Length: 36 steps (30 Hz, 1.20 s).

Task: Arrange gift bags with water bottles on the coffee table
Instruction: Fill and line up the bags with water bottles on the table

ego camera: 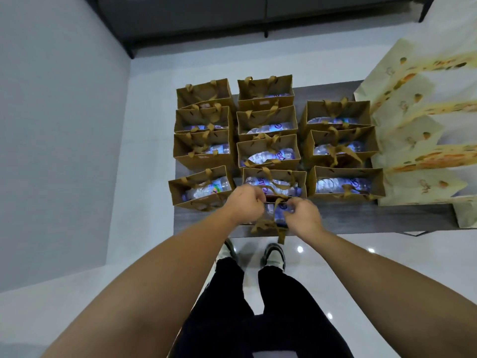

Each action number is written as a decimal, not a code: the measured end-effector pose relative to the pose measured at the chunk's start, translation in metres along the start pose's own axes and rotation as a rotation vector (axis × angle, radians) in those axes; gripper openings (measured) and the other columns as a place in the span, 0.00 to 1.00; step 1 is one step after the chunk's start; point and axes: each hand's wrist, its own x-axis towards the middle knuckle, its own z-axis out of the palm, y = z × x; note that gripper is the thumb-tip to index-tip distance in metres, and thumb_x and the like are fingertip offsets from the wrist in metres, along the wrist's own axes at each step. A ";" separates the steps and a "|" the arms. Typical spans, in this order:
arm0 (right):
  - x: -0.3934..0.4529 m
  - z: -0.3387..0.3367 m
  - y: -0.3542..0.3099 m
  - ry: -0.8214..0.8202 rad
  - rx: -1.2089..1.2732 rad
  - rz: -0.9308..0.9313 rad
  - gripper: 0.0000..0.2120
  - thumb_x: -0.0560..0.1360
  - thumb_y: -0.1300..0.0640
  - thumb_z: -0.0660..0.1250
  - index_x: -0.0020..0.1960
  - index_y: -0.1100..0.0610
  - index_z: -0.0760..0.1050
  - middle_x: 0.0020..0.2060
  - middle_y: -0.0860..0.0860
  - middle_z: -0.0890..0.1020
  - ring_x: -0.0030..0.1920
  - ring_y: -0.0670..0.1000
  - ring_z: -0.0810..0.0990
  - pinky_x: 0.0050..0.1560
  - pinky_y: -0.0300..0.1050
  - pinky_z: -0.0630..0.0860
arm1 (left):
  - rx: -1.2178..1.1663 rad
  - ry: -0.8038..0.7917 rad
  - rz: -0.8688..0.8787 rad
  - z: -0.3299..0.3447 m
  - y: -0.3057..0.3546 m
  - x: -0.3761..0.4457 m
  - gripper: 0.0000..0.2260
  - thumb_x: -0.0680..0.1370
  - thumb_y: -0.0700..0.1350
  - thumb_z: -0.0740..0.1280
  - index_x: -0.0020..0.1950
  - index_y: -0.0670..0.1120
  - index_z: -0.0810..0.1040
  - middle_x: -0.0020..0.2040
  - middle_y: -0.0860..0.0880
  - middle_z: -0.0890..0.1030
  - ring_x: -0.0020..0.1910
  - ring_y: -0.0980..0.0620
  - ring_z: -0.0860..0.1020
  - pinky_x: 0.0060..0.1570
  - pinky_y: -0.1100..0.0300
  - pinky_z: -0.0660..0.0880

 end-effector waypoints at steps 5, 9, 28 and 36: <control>0.010 0.008 -0.059 0.043 0.010 -0.081 0.13 0.79 0.55 0.67 0.63 0.52 0.79 0.58 0.54 0.81 0.58 0.56 0.80 0.54 0.48 0.77 | -0.054 0.130 -0.134 -0.041 -0.060 0.003 0.06 0.77 0.41 0.67 0.51 0.48 0.82 0.51 0.48 0.81 0.52 0.48 0.79 0.55 0.51 0.79; 0.025 0.029 -0.105 -0.032 -0.015 -0.109 0.06 0.78 0.55 0.66 0.54 0.53 0.80 0.49 0.55 0.84 0.54 0.58 0.81 0.52 0.46 0.75 | -0.086 0.303 -0.289 -0.069 -0.119 0.009 0.12 0.76 0.43 0.68 0.59 0.48 0.81 0.59 0.45 0.80 0.56 0.45 0.78 0.56 0.54 0.76; 0.104 0.095 -0.194 -0.097 -0.230 0.104 0.13 0.81 0.51 0.60 0.57 0.58 0.77 0.52 0.60 0.82 0.54 0.63 0.80 0.54 0.56 0.79 | -0.277 0.258 -0.571 -0.083 -0.252 0.070 0.13 0.78 0.44 0.68 0.61 0.43 0.76 0.55 0.40 0.80 0.49 0.41 0.77 0.48 0.53 0.74; 0.088 0.098 -0.186 -0.177 -0.289 0.172 0.09 0.80 0.56 0.62 0.53 0.61 0.76 0.50 0.59 0.80 0.52 0.61 0.80 0.46 0.49 0.76 | -0.139 0.210 -0.496 -0.081 -0.259 0.072 0.09 0.82 0.48 0.65 0.56 0.45 0.81 0.48 0.43 0.83 0.42 0.44 0.78 0.44 0.54 0.76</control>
